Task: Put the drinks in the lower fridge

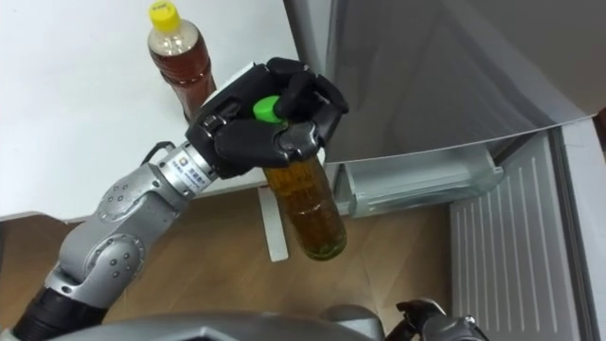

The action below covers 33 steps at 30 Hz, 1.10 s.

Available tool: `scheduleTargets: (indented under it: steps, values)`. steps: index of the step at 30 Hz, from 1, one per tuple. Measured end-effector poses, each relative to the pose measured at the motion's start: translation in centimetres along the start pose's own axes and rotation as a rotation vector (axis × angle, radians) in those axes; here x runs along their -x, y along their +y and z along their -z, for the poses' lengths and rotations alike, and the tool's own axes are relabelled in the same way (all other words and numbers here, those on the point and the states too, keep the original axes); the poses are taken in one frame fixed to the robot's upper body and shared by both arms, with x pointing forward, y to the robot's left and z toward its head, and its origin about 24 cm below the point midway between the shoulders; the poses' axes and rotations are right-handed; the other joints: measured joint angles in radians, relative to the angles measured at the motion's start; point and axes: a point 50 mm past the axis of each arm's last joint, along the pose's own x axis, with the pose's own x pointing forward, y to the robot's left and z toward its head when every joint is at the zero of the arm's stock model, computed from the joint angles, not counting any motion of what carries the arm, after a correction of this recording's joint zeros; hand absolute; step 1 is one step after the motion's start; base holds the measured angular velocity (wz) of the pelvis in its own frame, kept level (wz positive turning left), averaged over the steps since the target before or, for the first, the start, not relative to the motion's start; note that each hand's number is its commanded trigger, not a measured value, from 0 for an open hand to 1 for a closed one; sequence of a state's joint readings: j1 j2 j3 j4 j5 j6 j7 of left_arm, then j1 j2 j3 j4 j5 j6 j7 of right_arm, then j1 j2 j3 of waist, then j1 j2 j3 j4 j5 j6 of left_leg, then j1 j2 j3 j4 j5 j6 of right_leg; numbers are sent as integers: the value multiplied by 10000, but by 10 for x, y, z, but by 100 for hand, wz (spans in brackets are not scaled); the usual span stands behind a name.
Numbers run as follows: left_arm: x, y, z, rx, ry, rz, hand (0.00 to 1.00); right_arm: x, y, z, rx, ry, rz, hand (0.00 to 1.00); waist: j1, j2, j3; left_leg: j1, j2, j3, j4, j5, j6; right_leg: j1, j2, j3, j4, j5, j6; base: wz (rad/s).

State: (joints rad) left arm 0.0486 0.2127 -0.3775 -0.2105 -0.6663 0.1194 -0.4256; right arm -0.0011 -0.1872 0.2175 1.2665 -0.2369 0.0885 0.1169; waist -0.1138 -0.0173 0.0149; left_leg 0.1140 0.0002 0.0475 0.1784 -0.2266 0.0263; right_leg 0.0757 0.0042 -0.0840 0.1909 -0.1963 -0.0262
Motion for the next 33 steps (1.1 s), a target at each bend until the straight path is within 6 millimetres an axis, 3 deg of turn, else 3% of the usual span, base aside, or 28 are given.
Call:
scheduleTargets:
  steps: [6,17,24,28,33]
  values:
    - [0,8,7,124,322,-276,100,3,-10,-25,153,-1164,429,0,29,-60,52,-17,32,296,43,-1,-2,-121,24,64,144,5,-8,-8]
    - [1,13,13,198,555,-446,100,21,-15,-54,798,-3255,461,0,43,-87,45,-237,45,550,180,-2,-3,-434,0,303,331,20,-10,-5]
    - [1,14,11,-140,514,-527,100,43,9,-85,-277,-5757,-1065,0,12,-63,-19,-205,118,725,223,-3,-5,-409,9,309,307,87,-70,-4]
    - [1,19,7,-953,666,-701,100,52,11,-90,-460,-6383,-1547,0,5,-117,-16,-230,105,718,230,-3,-5,-460,-1,288,345,101,-49,0]
    - [-1,23,2,-2421,1012,-823,100,63,10,-102,-509,-7251,-2187,0,-93,-263,-77,-509,79,668,392,-3,-4,-624,-6,255,361,177,2,6]
